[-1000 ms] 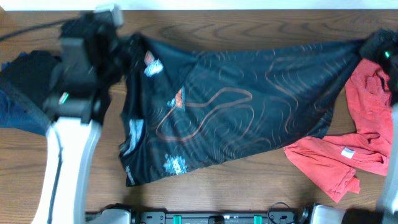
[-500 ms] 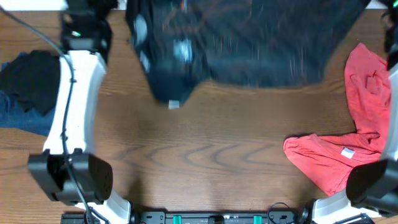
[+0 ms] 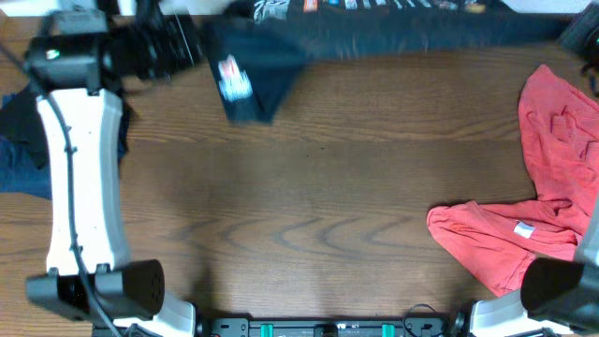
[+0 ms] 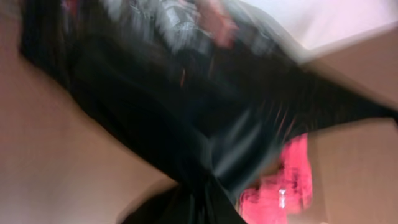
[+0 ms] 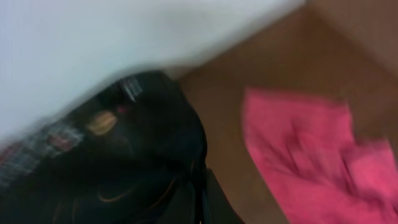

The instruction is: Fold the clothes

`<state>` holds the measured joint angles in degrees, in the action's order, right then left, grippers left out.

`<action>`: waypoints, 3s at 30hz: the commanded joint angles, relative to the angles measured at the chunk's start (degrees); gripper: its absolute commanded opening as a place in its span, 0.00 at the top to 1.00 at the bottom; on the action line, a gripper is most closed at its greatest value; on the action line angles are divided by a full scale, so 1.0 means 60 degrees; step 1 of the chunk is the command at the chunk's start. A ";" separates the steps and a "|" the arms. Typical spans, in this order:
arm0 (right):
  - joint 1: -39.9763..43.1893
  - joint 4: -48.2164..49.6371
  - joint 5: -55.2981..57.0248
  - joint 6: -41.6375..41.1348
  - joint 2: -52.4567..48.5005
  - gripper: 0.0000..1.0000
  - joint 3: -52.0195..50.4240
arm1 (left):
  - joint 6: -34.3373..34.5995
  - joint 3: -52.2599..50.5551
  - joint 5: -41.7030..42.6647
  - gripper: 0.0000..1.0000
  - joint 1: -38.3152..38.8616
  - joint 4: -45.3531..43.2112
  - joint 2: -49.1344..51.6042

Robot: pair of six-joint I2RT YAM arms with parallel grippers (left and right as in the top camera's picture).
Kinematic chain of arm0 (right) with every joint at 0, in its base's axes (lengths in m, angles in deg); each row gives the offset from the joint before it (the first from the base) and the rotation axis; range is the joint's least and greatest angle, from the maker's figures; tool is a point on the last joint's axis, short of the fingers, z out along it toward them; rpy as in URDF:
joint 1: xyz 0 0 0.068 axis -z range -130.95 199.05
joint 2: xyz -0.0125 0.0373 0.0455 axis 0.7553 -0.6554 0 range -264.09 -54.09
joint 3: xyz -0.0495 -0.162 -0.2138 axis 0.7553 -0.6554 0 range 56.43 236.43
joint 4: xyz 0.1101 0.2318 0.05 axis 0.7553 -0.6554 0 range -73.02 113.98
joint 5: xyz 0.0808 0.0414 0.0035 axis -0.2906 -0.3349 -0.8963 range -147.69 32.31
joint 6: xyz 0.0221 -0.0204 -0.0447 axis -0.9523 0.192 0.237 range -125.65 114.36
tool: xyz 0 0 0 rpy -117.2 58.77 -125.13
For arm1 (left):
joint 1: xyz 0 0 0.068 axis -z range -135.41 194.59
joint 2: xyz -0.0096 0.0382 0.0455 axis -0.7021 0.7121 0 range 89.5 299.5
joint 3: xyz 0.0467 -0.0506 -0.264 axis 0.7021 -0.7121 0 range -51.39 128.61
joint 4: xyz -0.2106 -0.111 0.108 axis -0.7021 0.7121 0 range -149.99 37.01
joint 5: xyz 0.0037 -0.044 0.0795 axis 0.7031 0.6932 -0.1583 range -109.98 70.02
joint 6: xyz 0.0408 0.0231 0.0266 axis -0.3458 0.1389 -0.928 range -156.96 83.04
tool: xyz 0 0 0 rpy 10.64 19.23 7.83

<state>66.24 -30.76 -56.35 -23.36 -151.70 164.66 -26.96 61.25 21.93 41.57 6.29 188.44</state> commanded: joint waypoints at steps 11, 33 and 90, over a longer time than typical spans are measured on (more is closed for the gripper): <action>0.0627 -0.1494 0.1064 0.0361 -0.0127 0.99 -0.4929 | -0.3475 -0.6229 0.0087 0.94 0.0251 0.2346 0.0047; 0.1322 -0.1370 0.0444 0.0357 0.0044 0.99 -0.5635 | -0.2688 -0.8309 0.0084 0.94 0.0007 0.0208 -0.1942; 0.0066 0.3322 0.0455 0.0353 -0.0004 0.69 -0.7253 | -0.1432 -0.8309 -0.0164 0.29 0.0036 -0.5945 -0.0138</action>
<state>67.12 -10.89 -54.16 -21.00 -152.46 121.49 -36.86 11.20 21.32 41.98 -29.45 186.82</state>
